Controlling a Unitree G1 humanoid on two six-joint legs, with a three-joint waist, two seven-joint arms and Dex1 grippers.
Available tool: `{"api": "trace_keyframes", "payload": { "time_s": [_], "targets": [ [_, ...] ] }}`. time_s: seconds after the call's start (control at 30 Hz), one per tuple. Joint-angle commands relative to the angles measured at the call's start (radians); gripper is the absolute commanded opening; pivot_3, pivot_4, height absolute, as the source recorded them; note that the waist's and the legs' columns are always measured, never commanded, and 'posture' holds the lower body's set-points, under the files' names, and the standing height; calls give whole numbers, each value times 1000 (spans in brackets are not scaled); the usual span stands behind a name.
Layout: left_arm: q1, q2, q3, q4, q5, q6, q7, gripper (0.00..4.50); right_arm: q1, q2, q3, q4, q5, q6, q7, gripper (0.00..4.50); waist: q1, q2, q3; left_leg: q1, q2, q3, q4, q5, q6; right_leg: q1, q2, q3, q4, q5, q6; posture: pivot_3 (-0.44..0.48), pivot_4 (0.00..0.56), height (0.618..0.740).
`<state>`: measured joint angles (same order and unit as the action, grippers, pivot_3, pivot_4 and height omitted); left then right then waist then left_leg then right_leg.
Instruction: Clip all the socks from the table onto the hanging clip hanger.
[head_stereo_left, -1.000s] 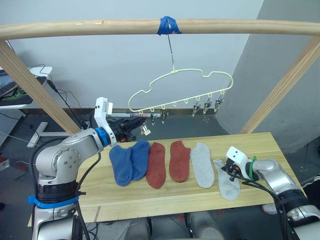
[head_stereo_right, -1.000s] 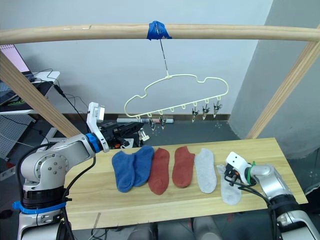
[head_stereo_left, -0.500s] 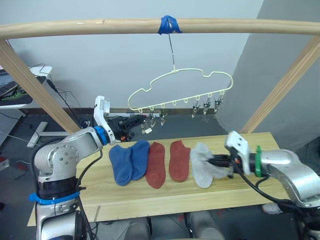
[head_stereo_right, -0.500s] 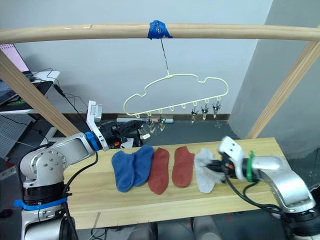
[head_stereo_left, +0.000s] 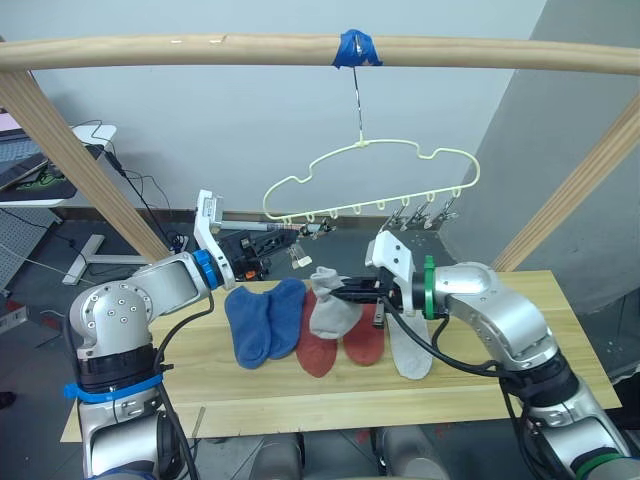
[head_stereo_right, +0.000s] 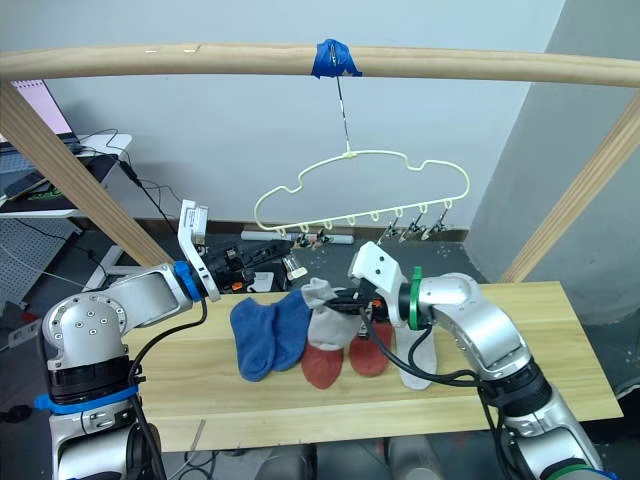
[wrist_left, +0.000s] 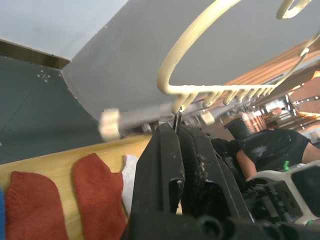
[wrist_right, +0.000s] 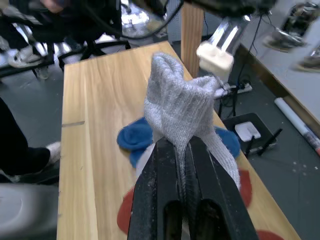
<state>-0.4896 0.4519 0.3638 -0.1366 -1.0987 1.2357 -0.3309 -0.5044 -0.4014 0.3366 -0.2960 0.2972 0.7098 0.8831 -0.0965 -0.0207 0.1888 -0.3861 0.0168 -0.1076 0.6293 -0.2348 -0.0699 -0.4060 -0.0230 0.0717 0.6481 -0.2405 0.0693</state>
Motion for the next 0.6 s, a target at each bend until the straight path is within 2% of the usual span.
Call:
{"api": "trace_keyframes", "payload": {
  "time_s": [0.03,0.6],
  "targets": [
    [-10,-1,31,-28,-44,-5,13,0,-18,27,7,10,7,-30,-6,50,1,0,0,0,0,0,0,0,0,0,0,0,0,0,0,-72,141,740],
    [3,14,2,-40,-55,-9,2,0,-69,83,13,108,-29,-98,-29,50,7,0,0,0,0,0,0,0,0,0,0,0,0,0,1,-81,150,740]
  ]
}}
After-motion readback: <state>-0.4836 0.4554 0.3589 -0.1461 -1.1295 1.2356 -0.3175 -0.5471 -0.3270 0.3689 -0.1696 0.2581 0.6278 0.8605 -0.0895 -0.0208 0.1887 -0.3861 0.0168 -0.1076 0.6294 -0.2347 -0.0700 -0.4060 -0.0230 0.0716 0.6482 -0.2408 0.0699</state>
